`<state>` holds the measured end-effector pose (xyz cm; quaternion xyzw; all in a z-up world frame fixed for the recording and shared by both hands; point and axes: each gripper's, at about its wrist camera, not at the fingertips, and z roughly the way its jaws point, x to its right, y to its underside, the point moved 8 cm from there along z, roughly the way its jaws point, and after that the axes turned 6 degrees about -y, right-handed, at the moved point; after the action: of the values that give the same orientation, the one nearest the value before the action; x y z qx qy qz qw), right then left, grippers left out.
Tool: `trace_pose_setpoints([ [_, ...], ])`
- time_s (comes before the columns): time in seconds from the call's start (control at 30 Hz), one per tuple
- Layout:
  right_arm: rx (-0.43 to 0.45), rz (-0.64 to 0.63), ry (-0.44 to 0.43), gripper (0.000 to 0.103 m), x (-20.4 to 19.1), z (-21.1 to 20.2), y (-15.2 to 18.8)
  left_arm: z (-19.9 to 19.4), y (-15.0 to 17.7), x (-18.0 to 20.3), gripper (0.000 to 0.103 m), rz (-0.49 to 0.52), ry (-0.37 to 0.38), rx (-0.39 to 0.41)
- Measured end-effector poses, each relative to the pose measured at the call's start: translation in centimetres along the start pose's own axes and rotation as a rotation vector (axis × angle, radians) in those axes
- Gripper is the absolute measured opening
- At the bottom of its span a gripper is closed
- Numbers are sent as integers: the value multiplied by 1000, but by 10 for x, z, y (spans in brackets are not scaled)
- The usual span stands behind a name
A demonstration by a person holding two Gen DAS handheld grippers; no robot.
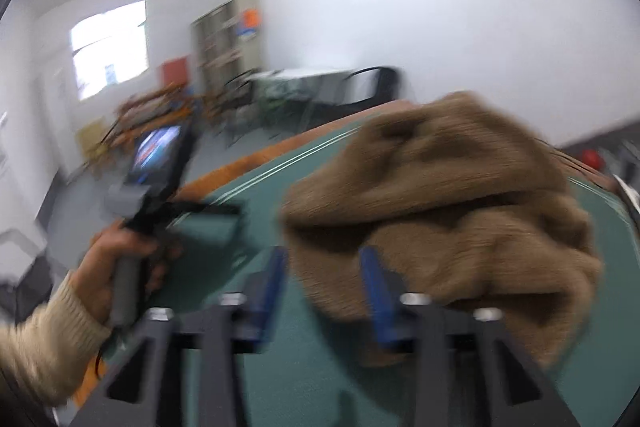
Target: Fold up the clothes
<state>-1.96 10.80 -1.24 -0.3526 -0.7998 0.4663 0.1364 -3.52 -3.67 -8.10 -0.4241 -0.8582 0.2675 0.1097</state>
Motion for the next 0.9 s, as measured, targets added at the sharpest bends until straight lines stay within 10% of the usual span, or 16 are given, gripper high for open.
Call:
trace_pose_setpoints([
  [0.2, 117, 195, 160, 76, 34, -27, -22, 0, 0, 0, 103, -2, 2, 2],
  [0.53, 179, 356, 172, 77, 58, -43, -50, 2, 0, 1, 103, -3, 4, 0],
  [0.7, 72, 211, -99, 77, 3, 3, -104, 2, 0, 0, 103, -1, 2, 2],
  [0.9, -227, 107, -304, 77, -52, 42, -77, 2, -1, 1, 103, 0, 1, 5],
])
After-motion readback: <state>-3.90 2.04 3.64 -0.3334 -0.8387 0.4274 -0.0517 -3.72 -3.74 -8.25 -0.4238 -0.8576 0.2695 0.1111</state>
